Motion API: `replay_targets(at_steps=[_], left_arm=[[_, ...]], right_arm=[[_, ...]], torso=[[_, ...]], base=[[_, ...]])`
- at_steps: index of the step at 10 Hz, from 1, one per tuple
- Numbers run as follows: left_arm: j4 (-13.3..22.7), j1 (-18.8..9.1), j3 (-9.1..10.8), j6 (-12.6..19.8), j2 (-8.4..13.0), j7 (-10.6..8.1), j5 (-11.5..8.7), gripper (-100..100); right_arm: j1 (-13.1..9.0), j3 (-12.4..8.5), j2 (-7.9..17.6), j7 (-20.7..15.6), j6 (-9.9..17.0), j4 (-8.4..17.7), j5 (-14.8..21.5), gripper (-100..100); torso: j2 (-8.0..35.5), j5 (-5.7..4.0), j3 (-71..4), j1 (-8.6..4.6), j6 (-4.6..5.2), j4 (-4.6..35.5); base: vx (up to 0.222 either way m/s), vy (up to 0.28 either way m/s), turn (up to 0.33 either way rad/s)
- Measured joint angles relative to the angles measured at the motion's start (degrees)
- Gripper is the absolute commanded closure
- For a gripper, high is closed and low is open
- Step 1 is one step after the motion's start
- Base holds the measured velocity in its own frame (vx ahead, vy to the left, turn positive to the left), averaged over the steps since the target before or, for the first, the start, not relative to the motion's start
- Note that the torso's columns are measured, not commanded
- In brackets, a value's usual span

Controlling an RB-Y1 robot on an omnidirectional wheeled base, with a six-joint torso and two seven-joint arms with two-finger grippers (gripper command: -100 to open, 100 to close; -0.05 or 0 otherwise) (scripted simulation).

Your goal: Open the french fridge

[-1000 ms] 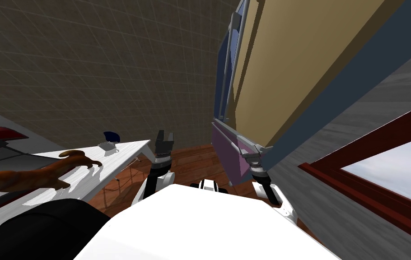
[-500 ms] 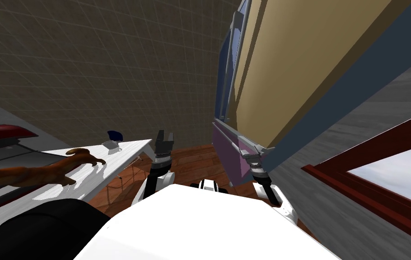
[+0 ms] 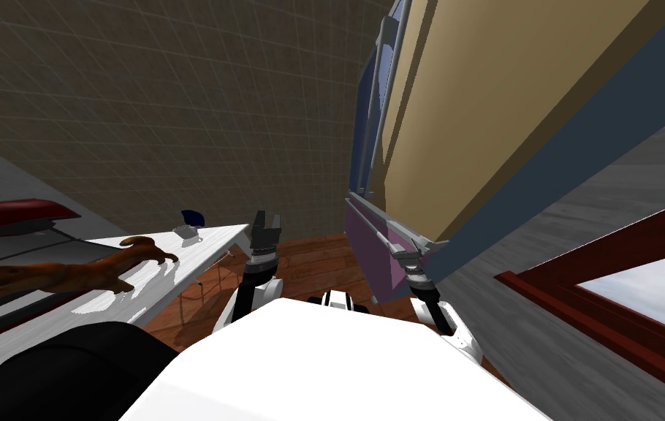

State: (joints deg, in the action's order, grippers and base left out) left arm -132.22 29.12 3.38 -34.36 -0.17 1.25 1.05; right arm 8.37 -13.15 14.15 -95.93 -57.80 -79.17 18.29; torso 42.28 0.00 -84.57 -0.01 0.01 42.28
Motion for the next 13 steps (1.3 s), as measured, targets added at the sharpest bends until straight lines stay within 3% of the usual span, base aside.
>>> replay_targets(at_steps=[4,13], left_arm=[[0.0,0.0,0.0,0.0,0.0,0.0,0.0,0],[0.0,0.0,0.0,0.0,0.0,0.0,0.0,0]], right_arm=[[-0.51,-1.12,-0.34,-5.82,-1.4,2.36,1.17,-100],[-2.16,-5.08,-1.84,-18.98,-5.92,10.29,4.47,-100]], torso=[[0.01,0.01,0.0,0.03,0.0,0.0],[-0.09,-0.06,-0.02,-0.12,0.01,-0.06]], base=[[0.004,-0.014,0.048],[0.005,-0.02,0.039]])
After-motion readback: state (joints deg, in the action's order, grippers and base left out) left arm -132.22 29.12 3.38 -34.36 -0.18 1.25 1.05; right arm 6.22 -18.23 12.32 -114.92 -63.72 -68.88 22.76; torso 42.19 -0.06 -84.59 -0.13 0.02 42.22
